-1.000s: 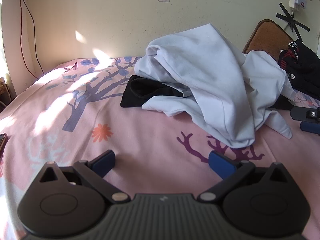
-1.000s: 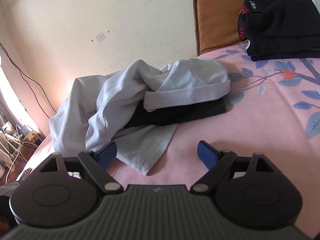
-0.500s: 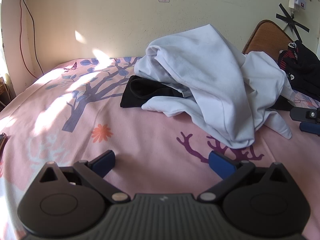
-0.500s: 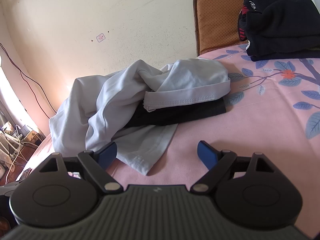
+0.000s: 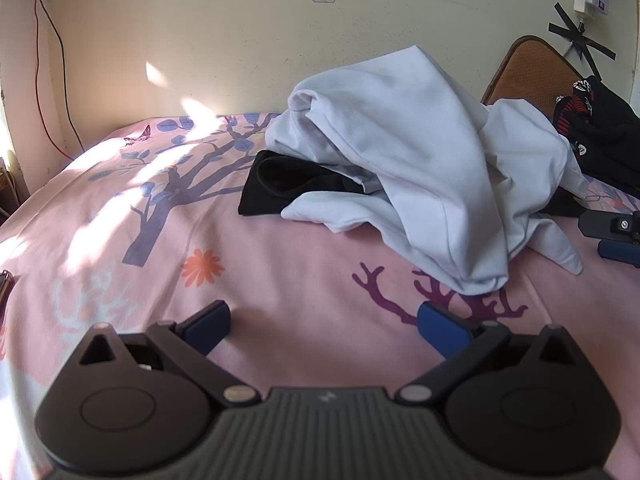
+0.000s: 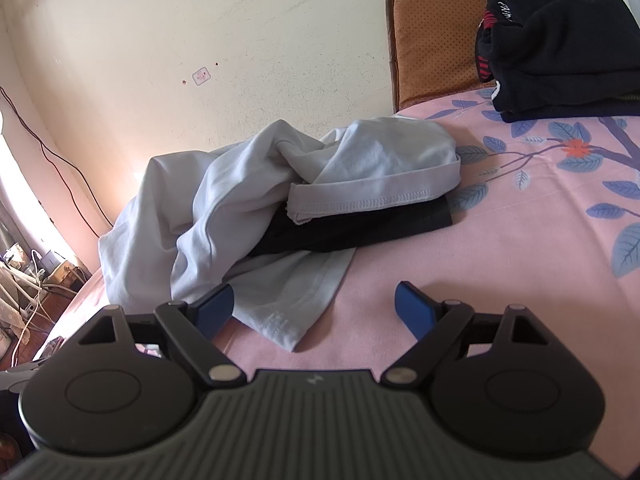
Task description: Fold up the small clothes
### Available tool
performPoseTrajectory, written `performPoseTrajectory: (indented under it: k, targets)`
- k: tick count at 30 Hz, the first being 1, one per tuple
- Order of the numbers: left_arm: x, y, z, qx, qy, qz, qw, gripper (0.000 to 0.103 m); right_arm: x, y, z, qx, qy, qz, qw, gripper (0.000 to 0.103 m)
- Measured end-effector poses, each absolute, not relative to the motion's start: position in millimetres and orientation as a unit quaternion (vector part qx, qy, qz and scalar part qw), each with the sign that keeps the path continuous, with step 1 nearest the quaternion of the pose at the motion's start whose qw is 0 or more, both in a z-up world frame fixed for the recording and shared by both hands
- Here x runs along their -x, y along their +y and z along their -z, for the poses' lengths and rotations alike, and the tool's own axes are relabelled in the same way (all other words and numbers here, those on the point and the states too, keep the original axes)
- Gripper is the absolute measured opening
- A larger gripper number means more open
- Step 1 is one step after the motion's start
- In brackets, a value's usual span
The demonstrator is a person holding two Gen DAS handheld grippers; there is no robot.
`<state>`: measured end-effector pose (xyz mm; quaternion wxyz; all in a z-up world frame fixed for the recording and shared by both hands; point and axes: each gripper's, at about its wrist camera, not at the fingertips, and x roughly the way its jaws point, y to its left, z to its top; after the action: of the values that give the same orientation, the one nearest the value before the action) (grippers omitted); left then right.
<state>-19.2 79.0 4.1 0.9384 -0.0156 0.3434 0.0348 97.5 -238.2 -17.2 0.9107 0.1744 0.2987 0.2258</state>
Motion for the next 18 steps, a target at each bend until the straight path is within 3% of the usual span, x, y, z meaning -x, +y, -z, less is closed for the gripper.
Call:
performPoseTrajectory:
  k: [18]
  targets:
    - [18.6, 79.0, -4.2, 0.016, 0.343, -0.035, 0.938, 0.103, -97.7, -238.4, 17.3, -0.177, 0.299, -0.226, 0.91, 0.09]
